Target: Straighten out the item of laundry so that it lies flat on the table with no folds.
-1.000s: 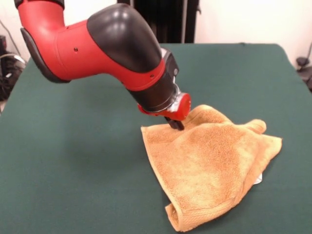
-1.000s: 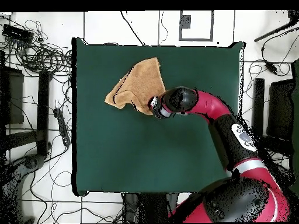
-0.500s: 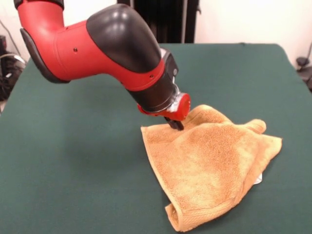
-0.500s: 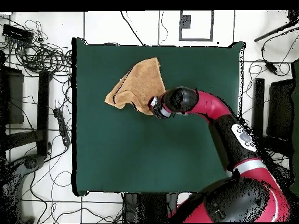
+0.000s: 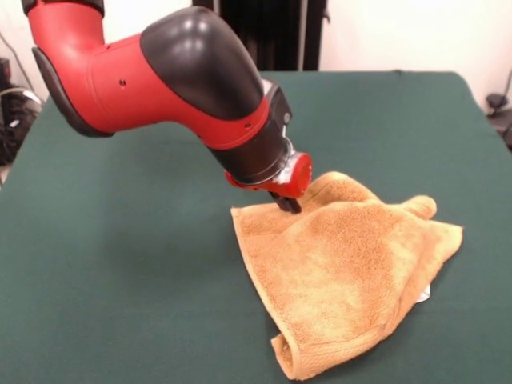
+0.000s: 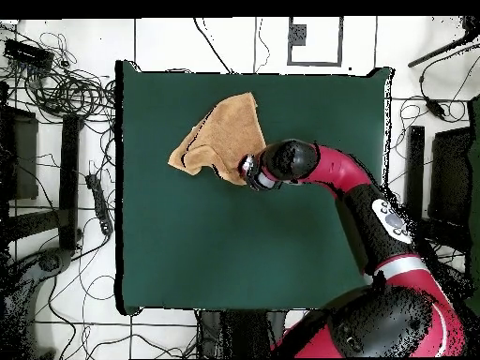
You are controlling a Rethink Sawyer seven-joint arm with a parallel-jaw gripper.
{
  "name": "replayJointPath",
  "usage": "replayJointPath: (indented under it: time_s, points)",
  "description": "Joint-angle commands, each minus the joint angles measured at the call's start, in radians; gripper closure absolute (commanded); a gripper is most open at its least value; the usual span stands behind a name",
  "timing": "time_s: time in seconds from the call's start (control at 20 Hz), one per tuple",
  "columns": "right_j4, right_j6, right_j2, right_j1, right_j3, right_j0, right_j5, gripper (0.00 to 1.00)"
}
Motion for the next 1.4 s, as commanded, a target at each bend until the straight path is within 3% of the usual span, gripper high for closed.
replayJointPath:
  time_s: [0.05,0.5,1.4]
  points:
    - [-0.043,-0.326,0.041,0.029,-0.008,-0.006,0.126,1.0]
    - [-0.057,-0.34,0.057,-0.008,0.092,-0.074,0.114,1.0]
    - [-0.115,-0.457,0.077,0.021,0.053,-0.127,0.192,1.0]
